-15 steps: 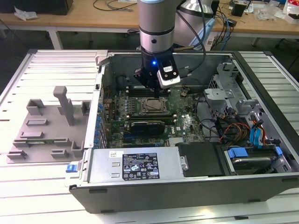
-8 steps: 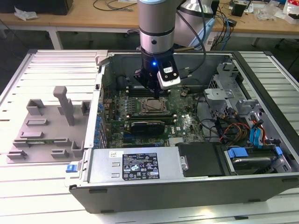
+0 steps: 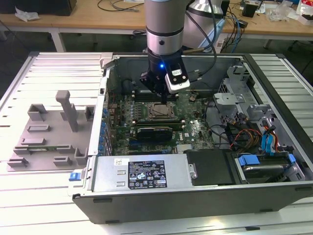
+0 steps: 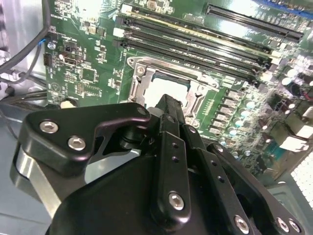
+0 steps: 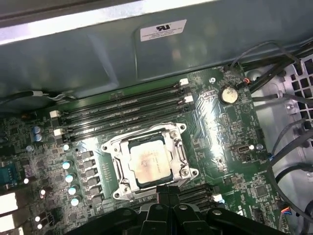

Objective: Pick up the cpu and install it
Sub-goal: 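Install the second cpu locking lever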

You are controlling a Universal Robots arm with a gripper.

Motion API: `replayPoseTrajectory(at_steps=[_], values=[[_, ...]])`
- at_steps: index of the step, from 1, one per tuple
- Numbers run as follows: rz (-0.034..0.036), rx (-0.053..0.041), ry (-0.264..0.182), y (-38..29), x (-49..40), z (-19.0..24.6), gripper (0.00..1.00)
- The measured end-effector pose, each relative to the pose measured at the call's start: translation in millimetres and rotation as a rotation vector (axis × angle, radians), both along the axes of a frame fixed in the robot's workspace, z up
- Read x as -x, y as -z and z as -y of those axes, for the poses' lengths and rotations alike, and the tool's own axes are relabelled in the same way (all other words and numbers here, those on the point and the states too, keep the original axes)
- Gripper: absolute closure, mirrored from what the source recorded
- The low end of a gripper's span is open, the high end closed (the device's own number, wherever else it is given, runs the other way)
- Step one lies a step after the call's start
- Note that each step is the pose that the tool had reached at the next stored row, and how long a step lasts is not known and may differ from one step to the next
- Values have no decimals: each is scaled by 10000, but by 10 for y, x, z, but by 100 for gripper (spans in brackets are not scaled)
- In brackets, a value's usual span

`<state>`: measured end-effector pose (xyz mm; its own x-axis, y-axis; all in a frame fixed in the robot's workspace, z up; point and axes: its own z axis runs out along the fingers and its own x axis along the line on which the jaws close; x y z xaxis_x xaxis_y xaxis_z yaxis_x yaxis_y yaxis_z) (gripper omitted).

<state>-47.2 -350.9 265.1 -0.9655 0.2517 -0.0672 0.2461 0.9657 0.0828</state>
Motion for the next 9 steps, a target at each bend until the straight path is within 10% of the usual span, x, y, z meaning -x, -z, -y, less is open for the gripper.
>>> replayPoseTrajectory(at_steps=[5, 9], values=[[-459, 140, -975, 18, 0, 38, 89], [-511, 139, -1095, 30, 1, 115, 89]])
